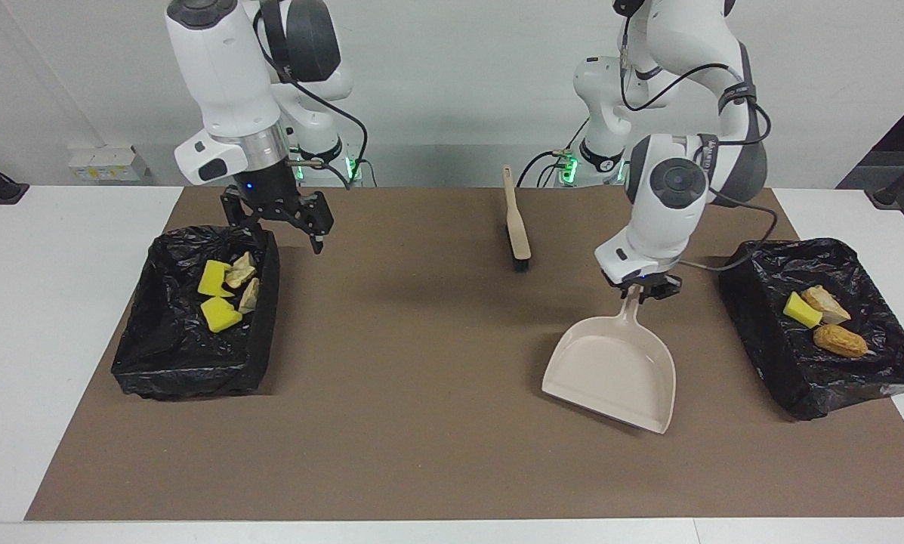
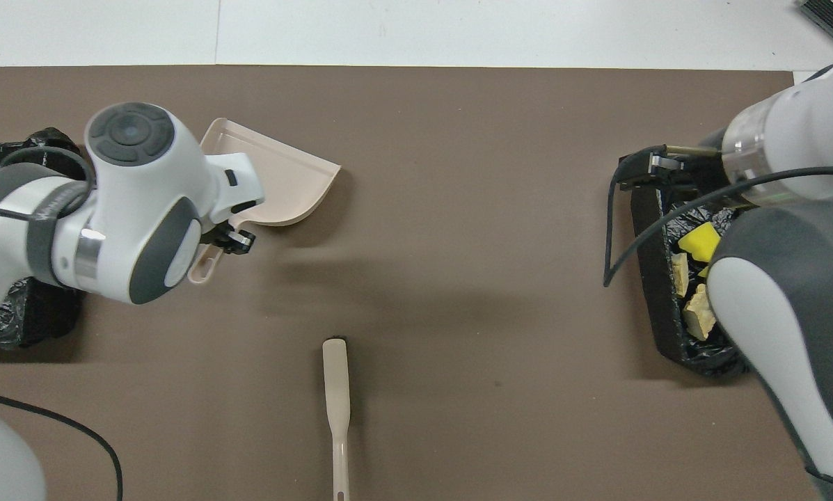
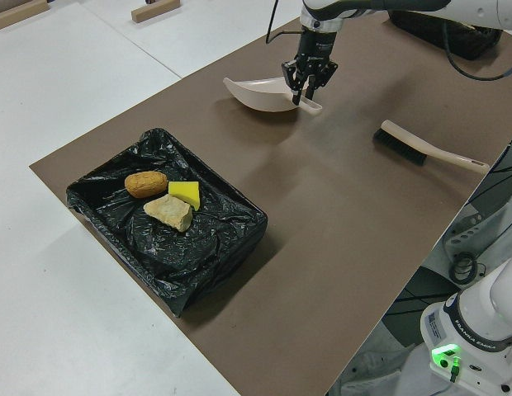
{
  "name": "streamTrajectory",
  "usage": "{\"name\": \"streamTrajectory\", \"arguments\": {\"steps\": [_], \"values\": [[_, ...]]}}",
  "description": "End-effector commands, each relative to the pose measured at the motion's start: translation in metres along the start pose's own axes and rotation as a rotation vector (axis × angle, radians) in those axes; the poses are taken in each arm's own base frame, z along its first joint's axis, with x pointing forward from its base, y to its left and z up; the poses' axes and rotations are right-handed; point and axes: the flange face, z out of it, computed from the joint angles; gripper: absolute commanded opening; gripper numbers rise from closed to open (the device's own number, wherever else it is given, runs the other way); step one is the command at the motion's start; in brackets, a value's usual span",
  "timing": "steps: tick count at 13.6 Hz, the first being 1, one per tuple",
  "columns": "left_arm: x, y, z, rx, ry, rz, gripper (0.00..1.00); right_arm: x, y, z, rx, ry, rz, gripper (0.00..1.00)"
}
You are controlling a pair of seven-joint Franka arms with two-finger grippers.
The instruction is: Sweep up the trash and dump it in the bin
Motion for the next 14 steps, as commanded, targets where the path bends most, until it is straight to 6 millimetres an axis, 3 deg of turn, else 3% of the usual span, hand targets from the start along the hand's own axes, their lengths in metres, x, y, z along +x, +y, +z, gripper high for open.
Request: {"name": "streamTrajectory", "arguments": {"steps": [1,4,6,7,8,9,10,12,14], "values": [[0.01,0.062,0.006,-0.069,0.065,-0.191,0.0,-0.02,0.022,-0.038,-0.041,-0.025,-0.002,1.0],[0.002,0.128,0.03,-0.109,0.078,-0.243,0.0,-0.057,0.031,-0.056,-0.078,-0.102,0.004,1.0],[0.001,0.14,0.029,-0.128,0.085,-0.383,0.0,-0.064,0.03,-0.049,-0.069,-0.119,-0.01,1.0],[0.0,0.141,0.029,-0.128,0.081,-0.395,0.17,-0.062,0.032,-0.049,-0.055,-0.111,-0.033,1.0],[-0.001,0.14,0.028,-0.124,0.07,-0.401,0.88,-0.057,0.037,-0.049,-0.04,-0.095,-0.064,1.0],[-0.003,0.137,0.025,-0.123,0.063,-0.401,1.0,-0.054,0.04,-0.048,-0.038,-0.097,-0.099,1.0],[-0.002,0.124,0.016,-0.125,0.069,-0.411,1.0,-0.053,0.039,-0.049,-0.037,-0.091,-0.115,1.0],[-0.001,0.086,-0.005,-0.122,0.084,-0.427,1.0,-0.053,0.038,-0.048,-0.04,-0.095,-0.118,1.0],[0.003,0.028,-0.03,-0.132,0.134,-0.431,1.0,-0.052,0.039,-0.054,-0.049,-0.083,-0.119,1.0]]}}
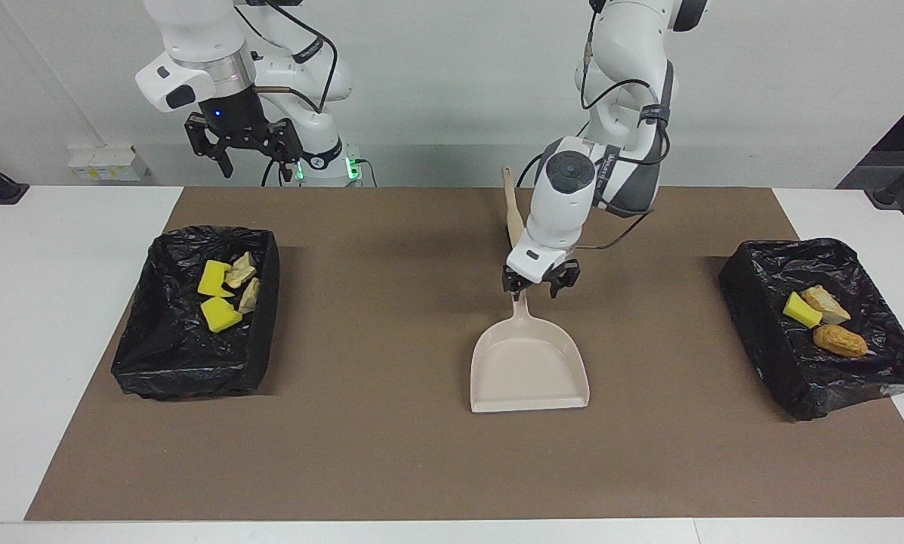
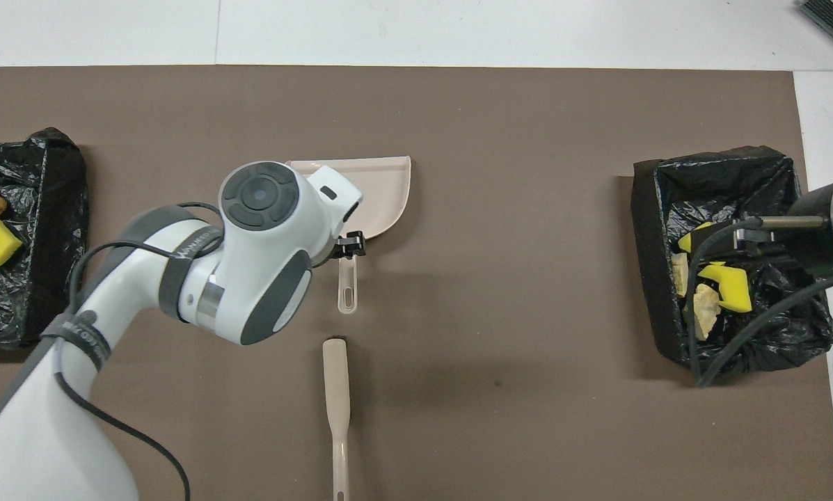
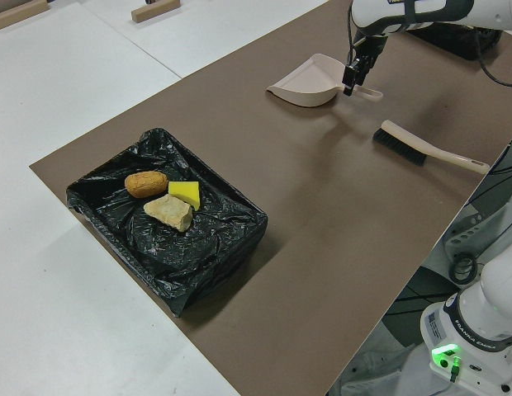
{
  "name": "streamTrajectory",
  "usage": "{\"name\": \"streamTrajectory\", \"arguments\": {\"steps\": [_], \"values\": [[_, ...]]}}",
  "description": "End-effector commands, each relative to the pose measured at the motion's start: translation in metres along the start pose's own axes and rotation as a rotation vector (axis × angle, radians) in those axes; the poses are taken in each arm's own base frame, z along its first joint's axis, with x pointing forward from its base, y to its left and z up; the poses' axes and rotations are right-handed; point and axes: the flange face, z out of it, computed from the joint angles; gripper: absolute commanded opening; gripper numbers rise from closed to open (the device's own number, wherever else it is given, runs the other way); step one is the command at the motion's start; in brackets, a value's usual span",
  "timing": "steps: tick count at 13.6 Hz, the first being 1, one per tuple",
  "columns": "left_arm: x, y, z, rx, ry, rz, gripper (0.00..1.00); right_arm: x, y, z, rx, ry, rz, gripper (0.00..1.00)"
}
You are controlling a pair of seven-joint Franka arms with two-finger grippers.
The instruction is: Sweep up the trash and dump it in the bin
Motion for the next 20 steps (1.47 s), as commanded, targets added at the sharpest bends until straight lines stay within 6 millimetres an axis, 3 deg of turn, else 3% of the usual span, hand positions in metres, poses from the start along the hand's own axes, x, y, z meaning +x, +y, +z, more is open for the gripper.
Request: {"name": "streamTrajectory", "arguments": {"steps": [1,2,3,5,7,9,13,16,20], "values": [[0.029,-0.063,-0.043,-0.014,0.024,0.023,1.0,-0.001,0.006,-0.008,0.002,0.008,-0.021,1.0],[0.036,-0.081,-0.058,-0.015,0.03,0.044,1.0,0.001,0.002,-0.002,0.004,-0.016,-0.028,1.0],[0.046,-0.112,-0.07,-0.017,0.026,0.055,1.0,0.002,0.003,-0.005,0.005,-0.018,-0.028,1.0],[0.05,-0.158,-0.097,-0.018,0.019,0.109,1.0,0.004,0.001,-0.005,0.01,-0.017,-0.03,1.0],[0.04,-0.2,-0.126,-0.016,-0.001,0.134,1.0,0.004,0.002,-0.005,0.02,-0.01,-0.025,1.0],[0.023,-0.229,-0.159,-0.019,-0.002,0.198,1.0,0.005,0.007,-0.005,0.02,-0.012,-0.013,1.0],[-0.009,-0.261,-0.206,0.009,-0.008,0.254,1.0,0.008,0.024,-0.004,0.02,-0.013,0.02,1.0],[-0.007,-0.271,-0.214,0.008,-0.009,0.239,1.0,0.008,0.025,-0.004,0.02,-0.013,0.021,1.0],[0.004,-0.268,-0.23,-0.012,-0.1,0.235,1.0,0.008,0.025,-0.004,0.02,-0.013,0.021,1.0]]}}
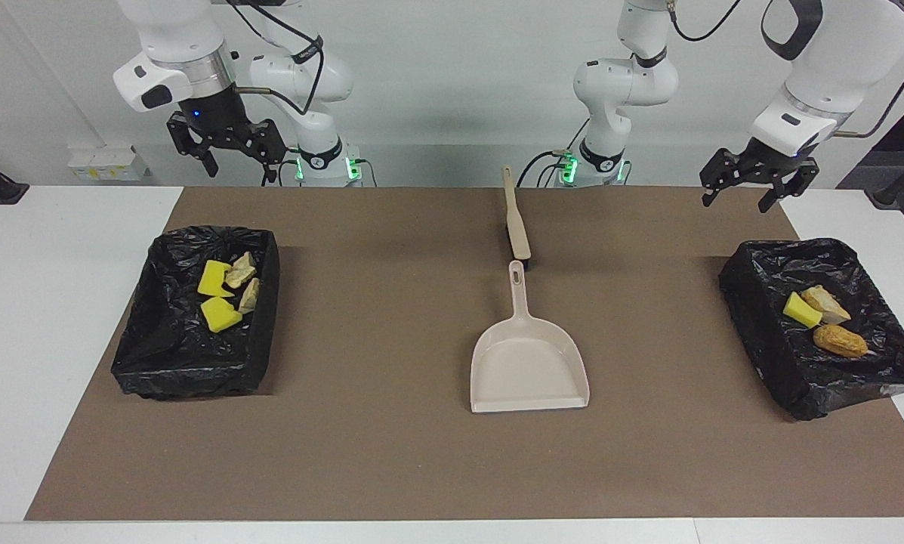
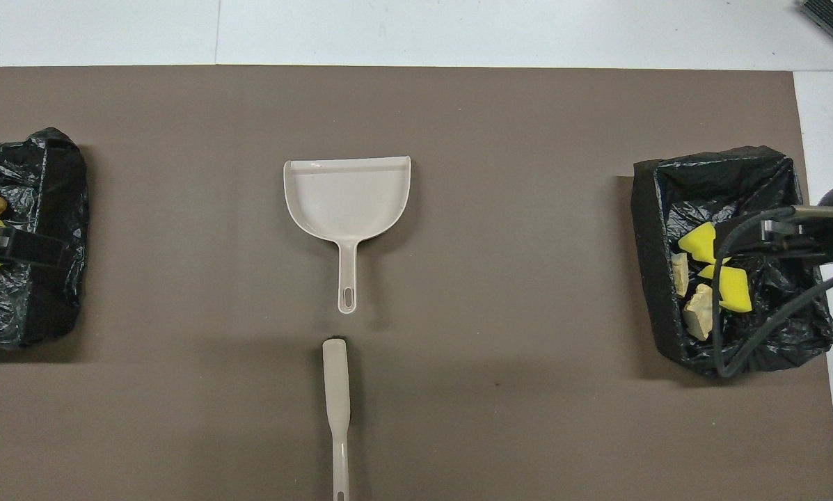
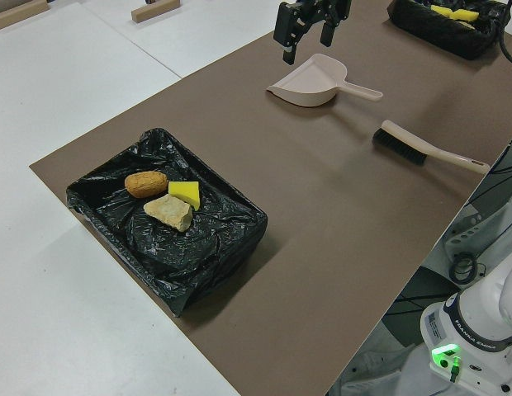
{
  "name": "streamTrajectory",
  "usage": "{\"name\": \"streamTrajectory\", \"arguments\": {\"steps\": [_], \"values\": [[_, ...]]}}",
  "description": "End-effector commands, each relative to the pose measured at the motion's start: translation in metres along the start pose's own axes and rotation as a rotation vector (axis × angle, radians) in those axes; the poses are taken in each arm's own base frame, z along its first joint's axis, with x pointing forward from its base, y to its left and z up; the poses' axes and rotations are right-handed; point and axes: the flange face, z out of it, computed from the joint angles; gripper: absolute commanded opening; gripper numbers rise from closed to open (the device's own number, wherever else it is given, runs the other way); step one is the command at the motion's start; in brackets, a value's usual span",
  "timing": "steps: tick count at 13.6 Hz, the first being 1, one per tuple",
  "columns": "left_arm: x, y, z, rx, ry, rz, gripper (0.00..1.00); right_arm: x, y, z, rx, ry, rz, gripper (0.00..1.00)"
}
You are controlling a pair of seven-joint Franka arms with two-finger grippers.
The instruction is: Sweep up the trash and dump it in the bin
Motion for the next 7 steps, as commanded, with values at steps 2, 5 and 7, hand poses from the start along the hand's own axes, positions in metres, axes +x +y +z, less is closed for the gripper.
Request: {"name": "streamTrajectory", "arguments": {"steps": [2,5,7], "values": [[0.017,-0.0039,-0.0119,-0.006,-0.035,0.008,1.0,0.0021,0.0028,-0.0022,0.017,-0.004,-0.019,1.0],[0.0177,-0.0049,-0.0119,-0.005,-0.029,0.005,1.0,0.0026,0.0028,-0.0014,0.017,-0.006,-0.019,1.0],[0.0177,-0.0049,-0.0119,-0.005,-0.029,0.006,1.0,0.0021,0.0028,-0.0022,0.017,-0.004,-0.019,1.0]]}}
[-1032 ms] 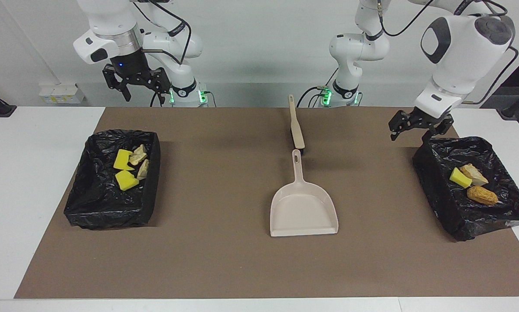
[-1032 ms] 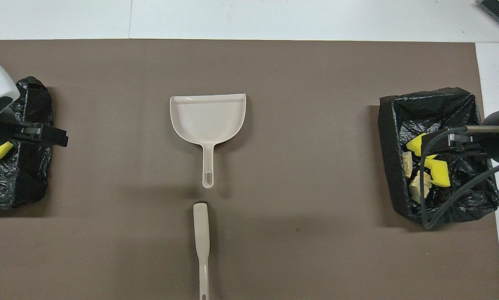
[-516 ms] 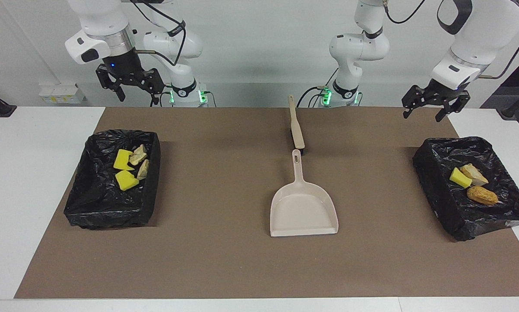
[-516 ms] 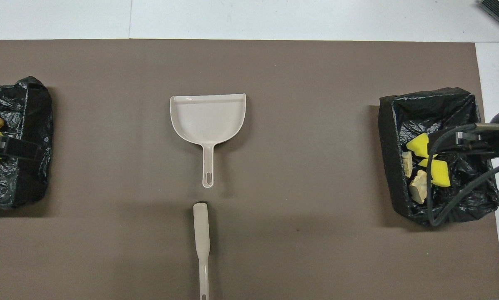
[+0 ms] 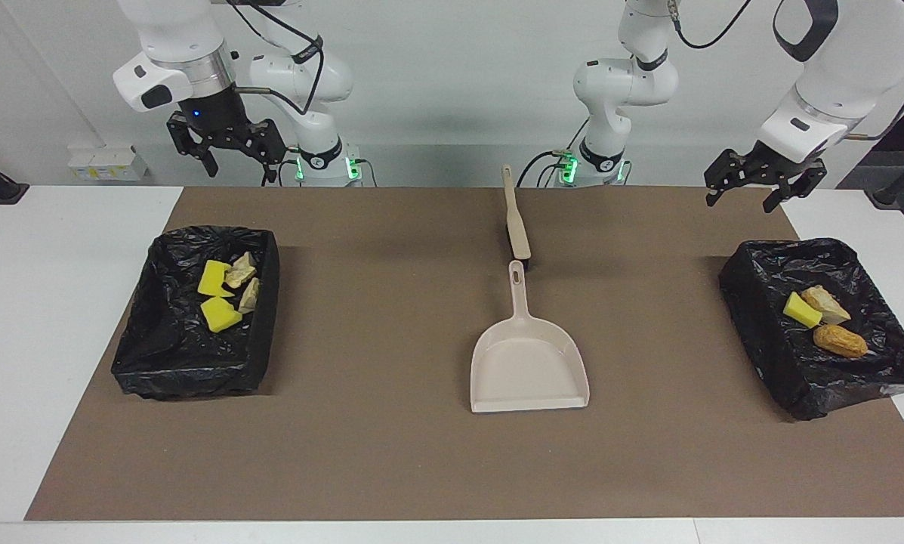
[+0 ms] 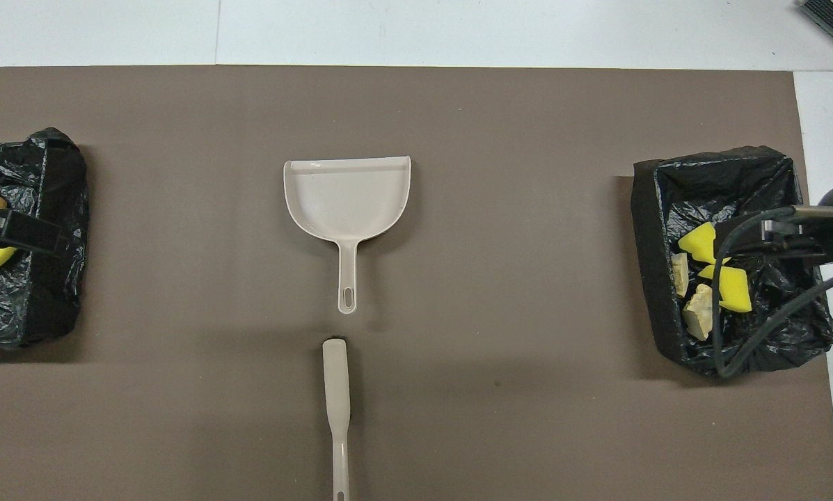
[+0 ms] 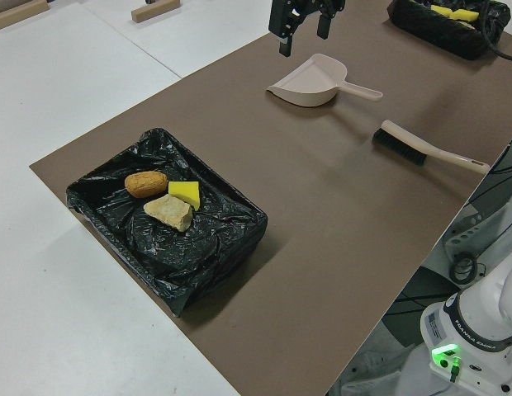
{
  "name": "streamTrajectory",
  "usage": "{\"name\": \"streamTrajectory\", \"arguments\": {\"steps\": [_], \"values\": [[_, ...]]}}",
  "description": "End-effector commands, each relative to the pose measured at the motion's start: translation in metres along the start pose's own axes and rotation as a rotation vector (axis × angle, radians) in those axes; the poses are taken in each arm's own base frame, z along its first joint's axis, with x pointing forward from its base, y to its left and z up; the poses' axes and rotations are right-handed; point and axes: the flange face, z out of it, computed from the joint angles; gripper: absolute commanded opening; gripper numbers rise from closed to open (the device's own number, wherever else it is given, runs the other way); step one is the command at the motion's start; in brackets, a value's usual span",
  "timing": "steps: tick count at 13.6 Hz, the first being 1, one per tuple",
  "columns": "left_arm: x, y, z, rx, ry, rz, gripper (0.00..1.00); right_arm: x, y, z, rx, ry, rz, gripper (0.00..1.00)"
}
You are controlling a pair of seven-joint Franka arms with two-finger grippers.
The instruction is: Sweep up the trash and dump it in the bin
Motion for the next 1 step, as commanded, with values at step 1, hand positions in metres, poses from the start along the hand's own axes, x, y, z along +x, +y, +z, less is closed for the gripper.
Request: {"name": "streamTrajectory", "arguments": {"steps": [1], "values": [[0.0004,-0.0039,-0.0059,-0.007,-0.007,0.006,1.0,0.002,0.0028,-0.0023,0.017,-0.004,-0.019,1.0]]}}
